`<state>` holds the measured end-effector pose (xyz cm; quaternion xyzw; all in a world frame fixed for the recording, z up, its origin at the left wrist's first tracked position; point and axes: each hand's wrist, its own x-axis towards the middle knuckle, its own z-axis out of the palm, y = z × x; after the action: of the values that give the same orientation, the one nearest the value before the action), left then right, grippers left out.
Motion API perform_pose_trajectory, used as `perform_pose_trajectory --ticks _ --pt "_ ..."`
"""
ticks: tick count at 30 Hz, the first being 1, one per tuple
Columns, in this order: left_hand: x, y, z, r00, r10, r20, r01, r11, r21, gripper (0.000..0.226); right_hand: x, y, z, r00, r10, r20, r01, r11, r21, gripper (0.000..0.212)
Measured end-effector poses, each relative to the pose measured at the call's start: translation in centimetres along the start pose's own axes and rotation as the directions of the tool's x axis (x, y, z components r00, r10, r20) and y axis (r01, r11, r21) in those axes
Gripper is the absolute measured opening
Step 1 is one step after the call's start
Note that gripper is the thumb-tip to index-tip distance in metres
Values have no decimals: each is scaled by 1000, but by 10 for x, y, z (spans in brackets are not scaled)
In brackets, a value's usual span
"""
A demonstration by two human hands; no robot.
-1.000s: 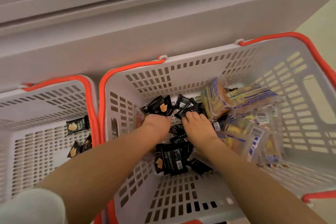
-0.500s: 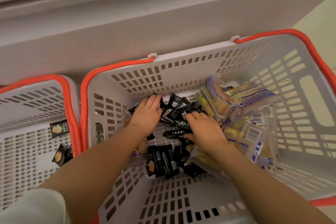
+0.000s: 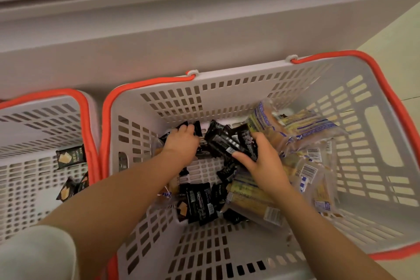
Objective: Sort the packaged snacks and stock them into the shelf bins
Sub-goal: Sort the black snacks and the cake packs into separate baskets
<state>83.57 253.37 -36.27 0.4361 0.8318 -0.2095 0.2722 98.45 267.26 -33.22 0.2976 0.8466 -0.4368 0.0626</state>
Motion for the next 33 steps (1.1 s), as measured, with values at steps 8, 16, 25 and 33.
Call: perform_pose_trajectory --ticks 8,16,25,33 --pt "-84 -23 -53 975 -25 -222 -71 906 -416 53 -20 -39 -7 945 300 -131 -182 814 552 50" --pt "-214 -90 -21 803 -499 -327 -27 517 -855 54 -34 -181 34 998 -53 -21 56 885 461 17" --pt "-300 -148 68 658 -753 17 309 249 -918 55 -66 -270 146 902 -248 352 359 885 -296 47" --pt "-274 -137 87 821 -535 198 461 418 -783 59 -68 -250 117 822 -512 247 567 776 -277 34"
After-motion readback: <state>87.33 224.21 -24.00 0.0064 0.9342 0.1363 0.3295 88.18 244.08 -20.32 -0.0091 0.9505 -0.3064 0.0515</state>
